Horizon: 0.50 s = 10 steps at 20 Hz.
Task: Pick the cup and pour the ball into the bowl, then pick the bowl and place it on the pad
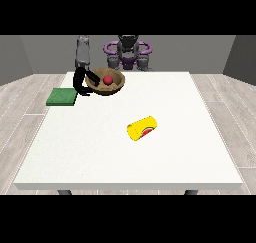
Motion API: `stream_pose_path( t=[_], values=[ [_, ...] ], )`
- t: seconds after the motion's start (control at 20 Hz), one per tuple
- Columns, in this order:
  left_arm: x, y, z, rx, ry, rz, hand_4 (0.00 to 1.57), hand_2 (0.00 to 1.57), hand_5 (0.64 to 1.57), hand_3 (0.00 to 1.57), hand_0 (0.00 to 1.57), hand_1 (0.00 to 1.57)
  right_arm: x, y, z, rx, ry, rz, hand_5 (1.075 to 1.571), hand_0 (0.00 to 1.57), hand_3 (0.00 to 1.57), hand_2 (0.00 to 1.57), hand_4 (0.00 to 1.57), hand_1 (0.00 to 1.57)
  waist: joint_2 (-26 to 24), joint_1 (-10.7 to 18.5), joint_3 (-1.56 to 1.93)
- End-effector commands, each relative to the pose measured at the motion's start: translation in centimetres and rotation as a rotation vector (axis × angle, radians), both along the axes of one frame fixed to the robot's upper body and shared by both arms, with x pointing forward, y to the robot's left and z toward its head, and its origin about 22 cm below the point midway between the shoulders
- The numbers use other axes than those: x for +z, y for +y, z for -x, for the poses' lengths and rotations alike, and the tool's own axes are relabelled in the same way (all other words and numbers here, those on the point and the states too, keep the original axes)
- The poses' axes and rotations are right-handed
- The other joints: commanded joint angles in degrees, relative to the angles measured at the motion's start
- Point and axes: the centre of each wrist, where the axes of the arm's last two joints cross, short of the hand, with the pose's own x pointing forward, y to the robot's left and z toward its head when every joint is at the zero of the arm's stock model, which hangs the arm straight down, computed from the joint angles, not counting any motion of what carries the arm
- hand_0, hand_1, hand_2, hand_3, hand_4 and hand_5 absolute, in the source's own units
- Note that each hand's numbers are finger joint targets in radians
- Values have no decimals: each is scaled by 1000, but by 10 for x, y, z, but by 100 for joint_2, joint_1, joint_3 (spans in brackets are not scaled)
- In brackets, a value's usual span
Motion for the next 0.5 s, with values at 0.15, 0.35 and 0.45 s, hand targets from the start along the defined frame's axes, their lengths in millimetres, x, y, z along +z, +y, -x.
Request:
stream_pose_path(
  t=[0.15, 0.35, 0.45],
  values=[
    [-19, 49, 28, 78, -31, 15, 0, 0, 1542, 0, 0, 0, 27, -31, -1, 39, 38, 28, 1507, 1571, 1571, 1571, 1287, 1571, 297, -432, 29],
    [8, 43, 30, 100, -47, -12, 0, 0, 1537, 0, 0, 0, 30, -26, -7, 62, 26, 14, 1507, 1571, 1571, 1571, 1287, 1571, 295, -475, 35],
    [2, 23, 19, 65, -33, -19, 0, 0, 1538, 0, 0, 0, 3, -64, 5, 23, 31, 53, 1507, 1571, 1571, 1571, 1287, 1571, 242, -309, 43]
  ],
)
